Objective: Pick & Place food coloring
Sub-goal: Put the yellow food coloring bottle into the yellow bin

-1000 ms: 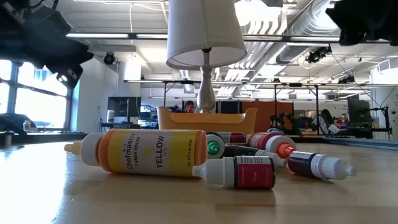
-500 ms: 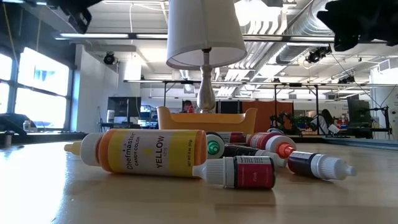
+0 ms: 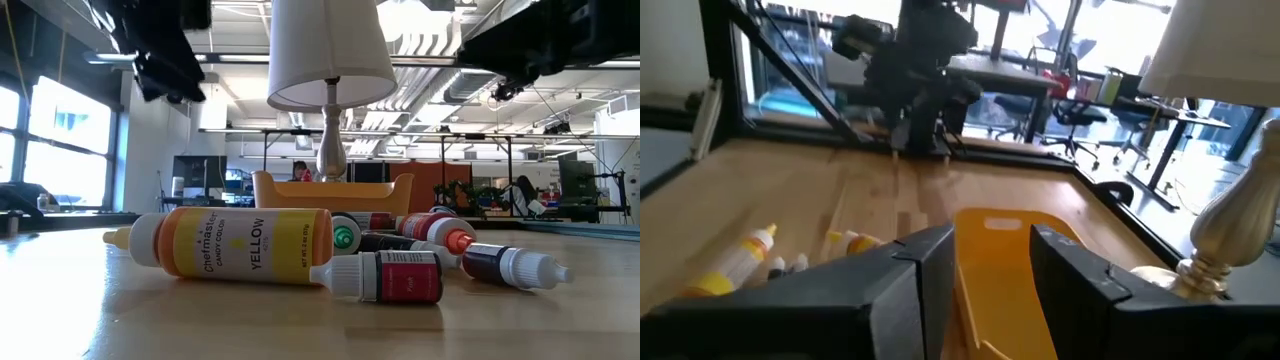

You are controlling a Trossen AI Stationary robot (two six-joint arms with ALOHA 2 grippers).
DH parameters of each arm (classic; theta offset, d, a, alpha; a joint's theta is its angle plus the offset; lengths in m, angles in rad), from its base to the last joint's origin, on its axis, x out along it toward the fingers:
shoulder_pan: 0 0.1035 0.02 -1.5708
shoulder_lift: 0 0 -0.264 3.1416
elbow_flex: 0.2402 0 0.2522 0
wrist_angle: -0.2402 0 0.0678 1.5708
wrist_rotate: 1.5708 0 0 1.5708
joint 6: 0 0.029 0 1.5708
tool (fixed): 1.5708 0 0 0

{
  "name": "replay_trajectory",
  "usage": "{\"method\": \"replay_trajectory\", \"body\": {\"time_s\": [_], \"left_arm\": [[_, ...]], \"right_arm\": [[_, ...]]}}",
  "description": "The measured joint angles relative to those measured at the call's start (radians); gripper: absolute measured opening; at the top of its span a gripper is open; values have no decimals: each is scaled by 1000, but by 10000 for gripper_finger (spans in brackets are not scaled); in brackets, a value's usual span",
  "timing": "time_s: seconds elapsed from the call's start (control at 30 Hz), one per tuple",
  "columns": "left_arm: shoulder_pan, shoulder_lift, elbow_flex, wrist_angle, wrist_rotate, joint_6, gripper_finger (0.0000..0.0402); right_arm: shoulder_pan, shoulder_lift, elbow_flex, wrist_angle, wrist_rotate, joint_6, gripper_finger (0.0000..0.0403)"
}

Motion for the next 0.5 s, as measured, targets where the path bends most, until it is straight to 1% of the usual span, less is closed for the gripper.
{"method": "replay_trajectory", "body": {"time_s": [0.07, 0.13, 0.23, 0.33, 0.43, 0.5], "left_arm": [[0, 64, 2, -6, 44, -104, 147], [0, 128, 4, -1, 76, -157, 147], [0, 215, 5, 2, 95, -177, 147], [0, 292, 5, 35, 149, -216, 147], [-5, 344, 6, 102, 190, -264, 147], [-18, 361, 6, 115, 189, -299, 147]], "right_arm": [[0, 37, 19, -1, 3, -1, 124], [0, 62, 34, 1, 4, -7, 124], [0, 83, 41, 0, 5, -62, 124], [0, 87, 41, -4, 16, -79, 124], [0, 88, 42, -7, 36, -81, 124], [0, 88, 42, -7, 58, -81, 124]]}}
